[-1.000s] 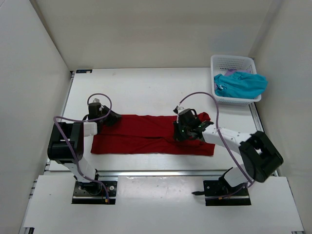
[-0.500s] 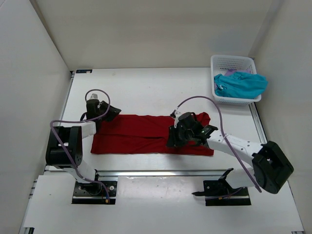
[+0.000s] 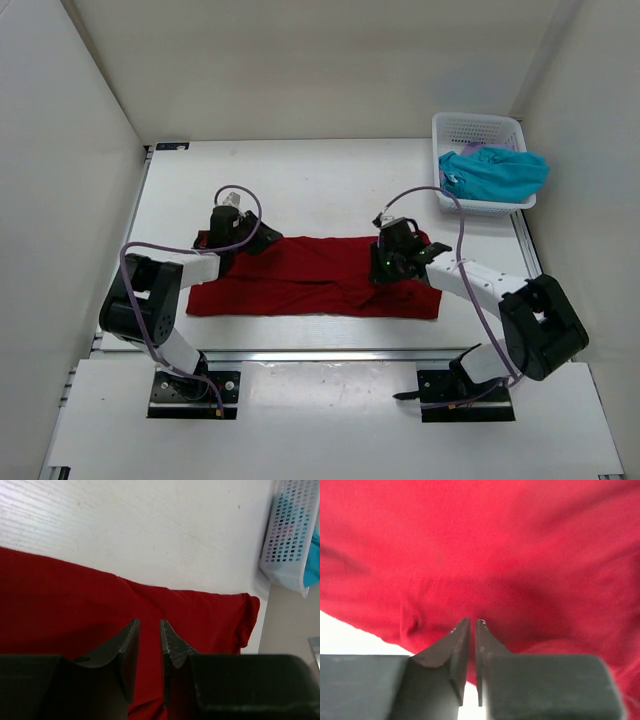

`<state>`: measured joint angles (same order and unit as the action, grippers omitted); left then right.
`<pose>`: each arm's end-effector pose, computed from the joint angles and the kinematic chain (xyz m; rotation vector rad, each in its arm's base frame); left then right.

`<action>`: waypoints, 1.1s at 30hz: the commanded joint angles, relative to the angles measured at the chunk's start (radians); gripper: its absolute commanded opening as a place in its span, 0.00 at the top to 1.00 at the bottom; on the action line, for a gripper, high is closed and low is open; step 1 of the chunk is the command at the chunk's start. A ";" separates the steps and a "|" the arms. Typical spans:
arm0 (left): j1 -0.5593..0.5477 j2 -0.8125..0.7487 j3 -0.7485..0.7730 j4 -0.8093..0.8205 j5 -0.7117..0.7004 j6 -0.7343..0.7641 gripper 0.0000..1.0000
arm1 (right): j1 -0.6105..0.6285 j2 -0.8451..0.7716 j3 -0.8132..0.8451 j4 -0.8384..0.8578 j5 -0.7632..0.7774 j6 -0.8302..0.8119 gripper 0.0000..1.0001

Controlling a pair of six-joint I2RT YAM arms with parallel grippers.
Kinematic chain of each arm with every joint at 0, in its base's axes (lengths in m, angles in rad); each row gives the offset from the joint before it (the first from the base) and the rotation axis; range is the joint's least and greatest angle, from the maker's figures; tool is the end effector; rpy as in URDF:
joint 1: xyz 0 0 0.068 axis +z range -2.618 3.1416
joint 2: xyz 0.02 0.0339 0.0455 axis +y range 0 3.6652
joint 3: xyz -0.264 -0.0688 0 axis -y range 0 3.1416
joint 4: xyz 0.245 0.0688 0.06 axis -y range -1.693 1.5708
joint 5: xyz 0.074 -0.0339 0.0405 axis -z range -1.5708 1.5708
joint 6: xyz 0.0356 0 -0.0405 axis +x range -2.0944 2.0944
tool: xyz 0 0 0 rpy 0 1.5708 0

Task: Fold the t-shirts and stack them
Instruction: Fold the other side of the tshirt into a rectangle

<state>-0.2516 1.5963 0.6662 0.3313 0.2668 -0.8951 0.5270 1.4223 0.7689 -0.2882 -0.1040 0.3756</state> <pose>0.2987 -0.0865 0.1558 -0.5720 2.2312 -0.9174 0.2370 0.1422 0.1848 -0.2384 2.5662 0.4864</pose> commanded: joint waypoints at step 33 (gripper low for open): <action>-0.394 -0.131 -0.148 -0.012 -0.060 0.127 0.66 | -0.403 0.064 0.084 0.106 -0.023 0.003 0.63</action>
<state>-0.6109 1.4921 0.5133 0.3367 0.2390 -0.8234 0.1219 1.4742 0.8234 -0.2340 -0.1108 0.3885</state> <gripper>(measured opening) 0.336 0.369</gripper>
